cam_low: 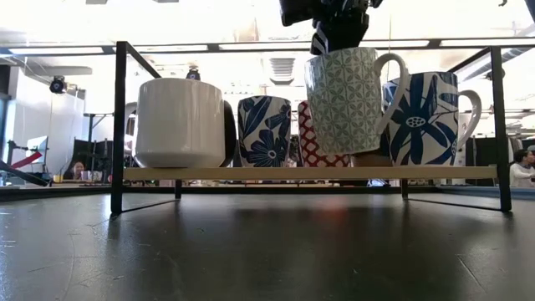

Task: Place coffee mugs
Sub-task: Put the gray patterned mug on the shelf

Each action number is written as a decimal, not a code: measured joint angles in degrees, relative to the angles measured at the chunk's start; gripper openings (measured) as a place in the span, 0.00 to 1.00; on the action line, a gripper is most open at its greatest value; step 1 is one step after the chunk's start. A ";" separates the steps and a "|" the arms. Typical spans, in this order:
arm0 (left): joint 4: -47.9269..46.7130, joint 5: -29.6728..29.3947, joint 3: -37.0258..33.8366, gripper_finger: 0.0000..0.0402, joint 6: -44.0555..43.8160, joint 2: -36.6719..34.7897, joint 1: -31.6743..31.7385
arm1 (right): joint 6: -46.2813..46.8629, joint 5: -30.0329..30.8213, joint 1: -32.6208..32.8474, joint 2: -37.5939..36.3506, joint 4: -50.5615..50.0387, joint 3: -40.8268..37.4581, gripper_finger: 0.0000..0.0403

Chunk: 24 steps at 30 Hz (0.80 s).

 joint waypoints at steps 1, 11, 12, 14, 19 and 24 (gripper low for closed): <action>0.07 0.00 0.00 0.12 -0.10 0.00 0.00 | 0.64 -0.01 0.02 -0.21 -0.04 -0.25 0.03; 0.11 -0.87 0.00 0.12 -0.20 0.00 0.00 | 2.41 -0.02 0.35 -6.99 9.20 -11.18 0.03; 0.11 -1.45 0.00 0.12 -0.20 0.00 0.03 | 2.43 0.00 0.33 -8.27 11.14 -12.51 0.03; 0.20 -2.16 0.00 0.12 -0.20 0.00 0.15 | 2.80 -0.04 0.33 -10.58 14.24 -15.00 0.03; 0.82 -2.89 0.00 0.12 -0.16 0.00 0.64 | 3.93 -0.07 0.33 -14.36 18.77 -19.82 0.03; 1.62 -2.96 0.00 0.12 0.10 0.00 1.18 | 3.83 -0.11 0.33 -14.46 18.58 -21.47 0.03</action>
